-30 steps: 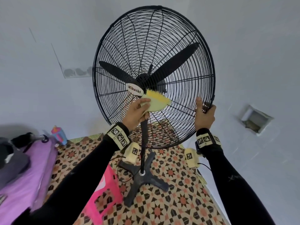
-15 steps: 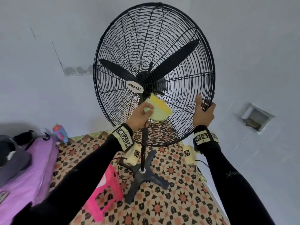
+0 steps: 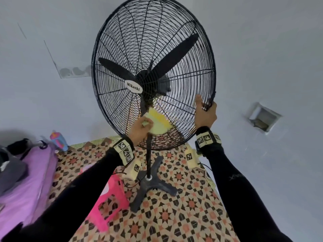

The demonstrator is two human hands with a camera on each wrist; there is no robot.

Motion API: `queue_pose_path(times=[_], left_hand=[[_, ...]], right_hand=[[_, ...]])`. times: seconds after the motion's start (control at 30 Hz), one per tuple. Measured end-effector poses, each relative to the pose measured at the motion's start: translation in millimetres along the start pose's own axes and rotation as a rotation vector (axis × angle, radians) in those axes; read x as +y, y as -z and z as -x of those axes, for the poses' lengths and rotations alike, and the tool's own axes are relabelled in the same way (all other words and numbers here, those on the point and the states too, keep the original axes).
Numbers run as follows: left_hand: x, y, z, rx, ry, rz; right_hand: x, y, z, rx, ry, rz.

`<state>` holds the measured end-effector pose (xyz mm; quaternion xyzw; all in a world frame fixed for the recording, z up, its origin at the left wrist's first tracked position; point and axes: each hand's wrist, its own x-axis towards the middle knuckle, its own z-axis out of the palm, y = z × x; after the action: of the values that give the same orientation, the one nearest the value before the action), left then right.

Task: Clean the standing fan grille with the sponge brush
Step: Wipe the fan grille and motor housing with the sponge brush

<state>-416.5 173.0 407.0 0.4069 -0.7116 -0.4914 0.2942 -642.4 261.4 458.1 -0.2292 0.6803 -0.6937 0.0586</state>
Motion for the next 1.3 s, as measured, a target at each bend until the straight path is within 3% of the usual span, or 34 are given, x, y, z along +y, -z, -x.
queue_pose_path(times=[0.1, 0.2, 0.27, 0.5, 0.63, 0.7, 0.9, 1.03, 1.13, 1.3], left_hand=[[3, 13, 9, 0.025, 0.034, 0.003], [33, 13, 12, -0.069, -0.082, 0.156], [40, 7, 13, -0.081, -0.120, 0.142], [-21, 23, 26, 0.004, 0.142, -0.022], [22, 31, 25, -0.134, -0.095, 0.170], [36, 18, 21, -0.123, -0.171, 0.131], [-26, 3, 25, -0.034, -0.080, -0.072], [29, 2, 30, -0.076, -0.127, 0.179], [48, -28, 30, -0.054, -0.182, 0.135], [-11, -62, 58, 0.092, 0.012, 0.049]], right_hand=[[0, 2, 0, -0.071, -0.030, -0.029], [1, 3, -1, -0.111, -0.047, -0.041], [0, 4, 0, -0.134, -0.070, -0.043], [-4, 5, 7, -0.132, -0.103, -0.027], [-13, 1, 11, -0.111, -0.103, -0.013], [-13, 0, 12, -0.094, -0.100, 0.002], [-8, 6, 10, -0.110, -0.115, 0.004], [-4, 0, 8, -0.092, -0.042, -0.023], [8, -1, 1, -0.098, -0.034, -0.050], [17, 12, -22, -0.211, -0.006, -0.002]])
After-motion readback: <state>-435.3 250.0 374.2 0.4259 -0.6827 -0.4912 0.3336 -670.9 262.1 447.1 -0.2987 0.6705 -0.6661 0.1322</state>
